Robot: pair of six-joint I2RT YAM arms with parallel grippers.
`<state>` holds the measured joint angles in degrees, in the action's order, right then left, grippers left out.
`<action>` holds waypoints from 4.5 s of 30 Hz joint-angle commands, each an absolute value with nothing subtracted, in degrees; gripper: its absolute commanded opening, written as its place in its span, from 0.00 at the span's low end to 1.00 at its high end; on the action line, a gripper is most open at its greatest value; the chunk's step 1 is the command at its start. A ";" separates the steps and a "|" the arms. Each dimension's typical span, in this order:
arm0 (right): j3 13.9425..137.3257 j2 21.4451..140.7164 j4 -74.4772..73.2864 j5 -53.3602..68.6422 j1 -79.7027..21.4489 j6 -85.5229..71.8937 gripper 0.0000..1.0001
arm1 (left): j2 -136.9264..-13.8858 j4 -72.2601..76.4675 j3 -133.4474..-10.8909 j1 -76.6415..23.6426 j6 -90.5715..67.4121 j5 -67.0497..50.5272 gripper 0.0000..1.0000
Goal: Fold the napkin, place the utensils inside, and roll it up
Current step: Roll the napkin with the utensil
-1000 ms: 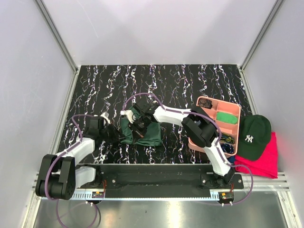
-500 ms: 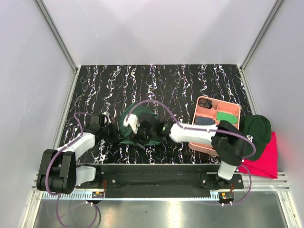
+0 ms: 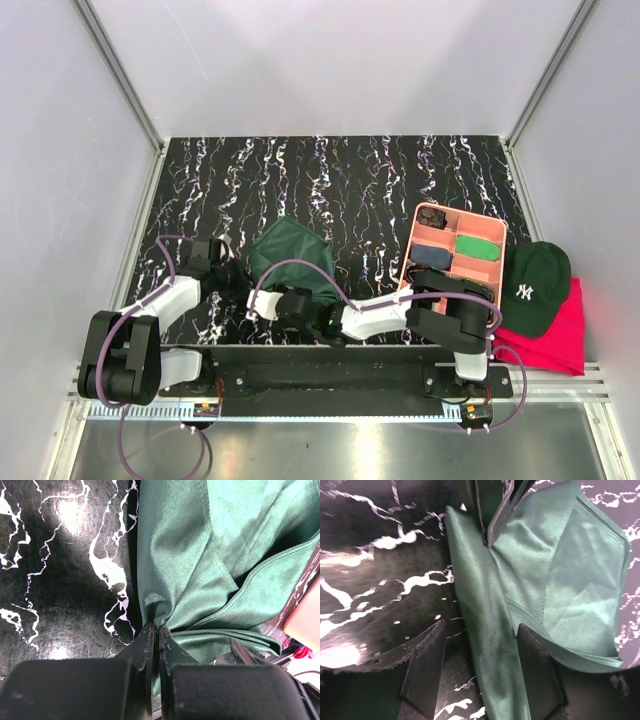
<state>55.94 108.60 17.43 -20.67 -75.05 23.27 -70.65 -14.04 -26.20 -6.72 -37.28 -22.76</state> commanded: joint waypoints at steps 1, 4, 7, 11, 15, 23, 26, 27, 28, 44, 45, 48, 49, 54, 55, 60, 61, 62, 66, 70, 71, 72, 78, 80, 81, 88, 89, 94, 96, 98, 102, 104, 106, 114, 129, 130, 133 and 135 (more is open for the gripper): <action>57.21 111.70 22.76 -26.19 -75.06 27.59 0.61 | -71.37 -15.12 -27.51 -6.68 -35.77 -23.20 0.00; 57.39 112.94 22.68 -25.76 -75.15 28.04 0.49 | -71.46 -14.94 -27.60 -6.59 -35.77 -23.47 0.00; 57.13 113.64 22.06 -25.05 -75.23 28.56 0.38 | -71.80 -14.07 -27.69 -6.59 -35.68 -24.51 0.00; 58.18 113.20 18.47 -21.80 -75.06 27.51 0.15 | -73.38 -11.96 -27.86 -6.59 -35.60 -27.41 0.01; 61.60 112.41 8.91 -16.88 -75.06 24.53 0.00 | -73.92 -10.81 -28.65 -6.33 -35.77 -28.13 0.16; 71.19 110.57 -10.61 2.87 -67.43 14.69 0.00 | -66.55 -13.09 -27.52 -3.78 -36.65 -21.72 0.51; 74.08 110.56 -14.39 11.50 -64.78 12.57 0.00 | -63.91 -13.36 -26.11 -3.60 -36.83 -19.25 0.52; 75.14 110.91 -15.72 14.82 -63.21 12.13 0.00 | -63.37 -13.45 -25.84 -3.60 -36.91 -18.47 0.52; 77.41 112.14 -17.04 16.51 -62.67 12.04 0.00 | -62.67 -13.45 -25.40 -3.52 -37.00 -18.11 0.52; 92.19 126.03 -29.17 43.23 -52.21 7.56 0.00 | -50.45 -4.13 -16.61 -3.95 -37.35 -22.85 0.70; 92.72 126.73 -29.53 44.20 -52.03 7.38 0.00 | -50.62 -4.04 -16.52 -4.04 -37.35 -22.85 0.70; 94.39 128.58 -30.67 45.87 -51.42 7.03 0.00 | -51.15 -3.34 -15.65 -4.74 -37.35 -23.20 0.70; 95.26 129.54 -31.02 46.49 -51.24 6.94 0.00 | -50.89 -2.56 -15.04 -5.27 -37.53 -23.29 0.69; 97.73 132.71 -32.43 49.56 -49.66 6.24 0.00 | -49.31 -0.27 -13.27 -6.33 -37.53 -24.08 0.69; 98.17 133.24 -32.43 50.09 -49.40 6.07 0.00 | -49.13 -0.18 -12.92 -6.59 -37.36 -24.08 0.69; 100.45 136.48 -33.66 53.61 -48.25 5.63 0.00 | -50.27 -0.26 -12.13 -6.77 -37.18 -23.12 0.66; 100.72 137.02 -34.01 54.14 -47.64 5.63 0.00 | -50.62 -0.18 -11.95 -6.77 -37.09 -22.94 0.65; 101.07 137.46 -34.19 55.01 -47.46 5.45 0.00 | -50.54 -0.18 -11.95 -6.77 -37.09 -22.59 0.65; 102.22 139.48 -34.80 56.25 -46.76 5.45 0.00 | -49.31 -0.18 -11.87 -6.77 -36.65 -20.83 0.66; 103.01 141.33 -35.33 58.45 -45.44 4.84 0.00 | -47.82 1.84 -11.52 -6.77 -36.47 -19.69 0.66; 103.01 141.59 -35.33 58.45 -45.18 4.83 0.00 | -47.64 2.19 -11.43 -6.77 -36.39 -19.60 0.66; 103.01 141.85 -35.42 58.36 -45.09 4.83 0.00 | -47.46 2.37 -11.34 -6.77 -36.30 -19.43 0.66; 103.80 143.26 -35.77 58.27 -44.47 4.13 0.00 | -47.37 5.10 -10.63 -6.77 -35.51 -19.34 0.57; 104.06 143.70 -35.68 58.36 -44.47 3.87 0.00 | -47.98 5.62 -10.64 -6.77 -35.51 -19.42 0.56; 104.06 143.88 -35.86 58.36 -44.39 3.78 0.00 | -48.86 6.23 -10.63 -6.77 -35.59 -19.51 0.55; 104.33 144.32 -35.77 58.62 -44.12 3.52 0.00 | -53.26 9.23 -11.34 -6.86 -35.51 -19.95 0.47; 104.33 144.40 -35.77 58.62 -44.21 3.43 0.00 | -53.70 9.32 -11.51 -6.86 -35.42 -19.95 0.45; 104.41 144.23 -35.77 58.36 -44.21 2.90 0.00 | -55.63 9.67 -12.04 -7.03 -35.68 -19.16 0.30; 104.33 143.97 -35.77 58.19 -44.21 2.73 0.00 | -56.60 8.62 -12.65 -7.03 -35.86 -18.81 0.22; 104.24 143.35 -35.68 57.92 -44.21 2.46 0.00 | -57.39 7.65 -13.36 -7.12 -35.86 -18.20 0.12; 104.33 142.30 -35.60 57.31 -44.21 1.94 0.04 | -60.11 5.89 -14.76 -7.12 -36.12 -17.67 0.01; 104.33 141.86 -35.60 57.13 -44.21 1.58 0.10 | -61.69 4.93 -15.64 -7.12 -36.21 -17.40 0.00; 104.24 141.42 -35.33 57.30 -44.21 1.32 0.15 | -62.66 3.96 -16.26 -7.12 -36.04 -17.84 0.00; 101.17 134.57 -32.70 54.85 -44.21 0.35 0.48 | -65.13 -1.75 -19.86 -7.12 -35.07 -18.02 0.00; 87.12 116.39 -13.15 38.26 -44.30 -3.07 0.74 | -68.38 -5.97 -22.76 -7.29 -35.07 -18.46 0.00; 82.23 112.36 -10.31 36.67 -44.38 -3.16 0.74 | -68.47 -6.24 -23.02 -7.29 -35.07 -18.37 0.00; 71.60 106.02 -0.11 25.96 -46.83 -1.07 0.77 | -69.17 -7.47 -23.99 -7.29 -35.07 -18.37 0.00; 67.34 100.65 6.30 16.94 -48.77 2.52 0.77 | -69.61 -8.26 -24.52 -7.29 -35.07 -18.46 0.00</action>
<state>74.89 110.87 -10.94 34.57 -45.17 -2.31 -68.34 -4.56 -22.70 -7.33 -36.47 -20.53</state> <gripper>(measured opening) 0.764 0.023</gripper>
